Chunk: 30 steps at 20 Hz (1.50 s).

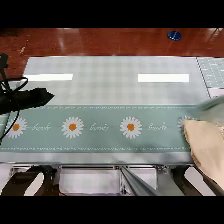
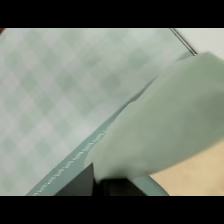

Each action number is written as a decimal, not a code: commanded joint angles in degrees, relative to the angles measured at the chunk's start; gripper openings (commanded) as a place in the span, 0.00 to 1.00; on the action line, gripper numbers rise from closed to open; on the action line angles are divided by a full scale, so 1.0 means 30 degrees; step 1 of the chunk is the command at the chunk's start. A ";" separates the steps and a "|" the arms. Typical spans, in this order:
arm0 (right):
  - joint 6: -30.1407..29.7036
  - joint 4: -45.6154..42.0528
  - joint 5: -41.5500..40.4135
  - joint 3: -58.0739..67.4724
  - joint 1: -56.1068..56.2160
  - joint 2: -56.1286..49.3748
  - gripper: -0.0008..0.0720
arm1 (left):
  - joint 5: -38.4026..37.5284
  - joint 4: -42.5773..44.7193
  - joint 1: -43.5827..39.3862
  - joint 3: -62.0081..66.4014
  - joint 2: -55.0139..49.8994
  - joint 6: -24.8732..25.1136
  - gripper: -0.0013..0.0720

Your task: Fold the shirts.

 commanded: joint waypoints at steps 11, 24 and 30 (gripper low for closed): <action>-0.3650 -0.7963 0.2528 -1.2896 -0.7060 0.7184 0.59 | 0.1785 -0.0488 0.0007 0.0007 -0.0138 0.0015 0.04; -0.6324 0.4051 -0.6936 -0.1253 0.9180 -0.5246 0.04 | -0.0532 -0.0248 -0.4262 1.4732 -0.9114 0.1683 0.04; -0.3767 -0.7766 -0.6674 -0.2025 1.7114 -1.0120 0.04 | -0.2091 0.7949 -0.5850 1.1897 -1.2757 -0.2667 0.04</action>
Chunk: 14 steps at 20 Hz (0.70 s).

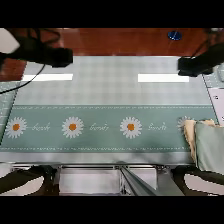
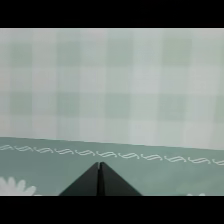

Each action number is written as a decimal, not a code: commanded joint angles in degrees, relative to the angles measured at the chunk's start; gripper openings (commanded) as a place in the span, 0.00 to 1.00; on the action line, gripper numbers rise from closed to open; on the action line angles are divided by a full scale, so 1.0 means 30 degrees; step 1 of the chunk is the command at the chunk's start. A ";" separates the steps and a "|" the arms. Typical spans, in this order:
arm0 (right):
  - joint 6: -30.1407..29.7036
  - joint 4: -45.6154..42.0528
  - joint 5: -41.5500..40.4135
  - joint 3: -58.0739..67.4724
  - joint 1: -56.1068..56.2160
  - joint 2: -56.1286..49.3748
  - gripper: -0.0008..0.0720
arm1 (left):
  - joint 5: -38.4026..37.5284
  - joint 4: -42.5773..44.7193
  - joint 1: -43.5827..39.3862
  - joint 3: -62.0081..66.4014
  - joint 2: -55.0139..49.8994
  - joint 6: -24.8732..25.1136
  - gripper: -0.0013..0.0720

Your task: Fold the shirts.

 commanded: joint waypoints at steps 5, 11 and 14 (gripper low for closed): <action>0.1115 -0.4561 -0.0488 -0.0080 0.3104 -0.1953 0.04 | -0.1173 0.2557 -0.0546 -0.0350 -0.1625 -0.1151 0.04; 0.1115 -0.4554 -0.0510 -0.0080 0.3104 -0.1938 0.04 | -0.1093 0.2557 -0.0561 -0.0350 -0.1749 -0.1151 0.04; 0.1115 -0.4554 -0.0510 -0.0080 0.3104 -0.1938 0.04 | -0.1093 0.2557 -0.0561 -0.0350 -0.1749 -0.1151 0.04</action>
